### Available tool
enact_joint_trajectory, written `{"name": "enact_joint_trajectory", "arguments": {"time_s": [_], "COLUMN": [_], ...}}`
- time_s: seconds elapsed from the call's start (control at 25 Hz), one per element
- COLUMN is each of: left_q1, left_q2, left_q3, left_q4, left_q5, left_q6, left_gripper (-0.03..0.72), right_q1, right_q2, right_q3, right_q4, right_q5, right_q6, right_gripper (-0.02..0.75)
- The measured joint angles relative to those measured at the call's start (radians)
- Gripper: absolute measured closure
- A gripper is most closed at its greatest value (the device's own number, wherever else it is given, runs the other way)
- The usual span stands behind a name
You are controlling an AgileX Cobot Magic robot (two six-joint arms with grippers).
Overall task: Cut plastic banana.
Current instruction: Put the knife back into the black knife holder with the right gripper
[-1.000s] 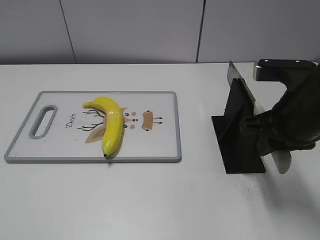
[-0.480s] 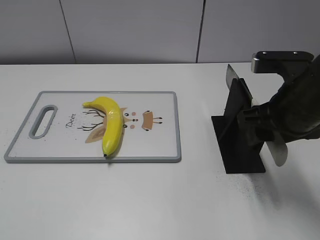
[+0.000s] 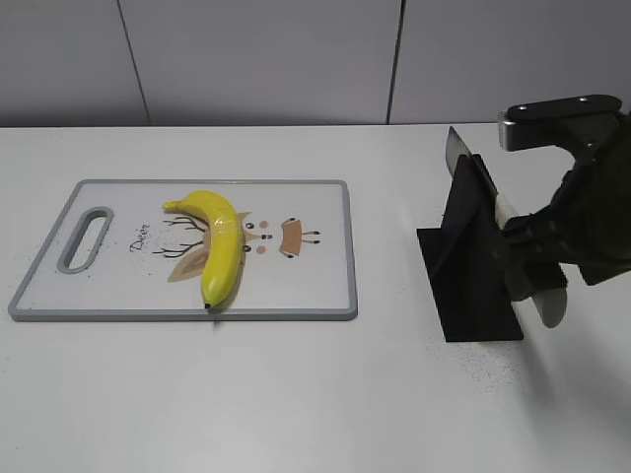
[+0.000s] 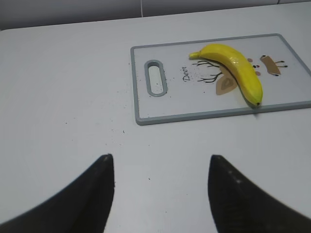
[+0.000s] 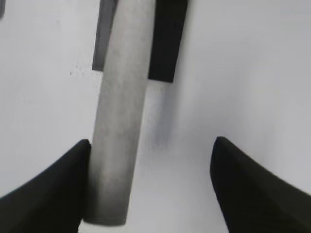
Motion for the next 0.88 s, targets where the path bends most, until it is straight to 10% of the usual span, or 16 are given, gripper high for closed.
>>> {"name": "enact_joint_trajectory", "arguments": {"time_s": [0.88], "left_q1": [0.000], "left_q2": [0.000], "left_q3": [0.000], "left_q4": [-0.014], "left_q5": [0.000], "left_q6": [0.000], "left_gripper": [0.114], "right_q1": [0.000], "right_q2": [-0.653], "right_q3": [0.154], "right_q4": [0.033], "right_q5": [0.113], "right_q6": [-0.260], "right_gripper": [0.178]}}
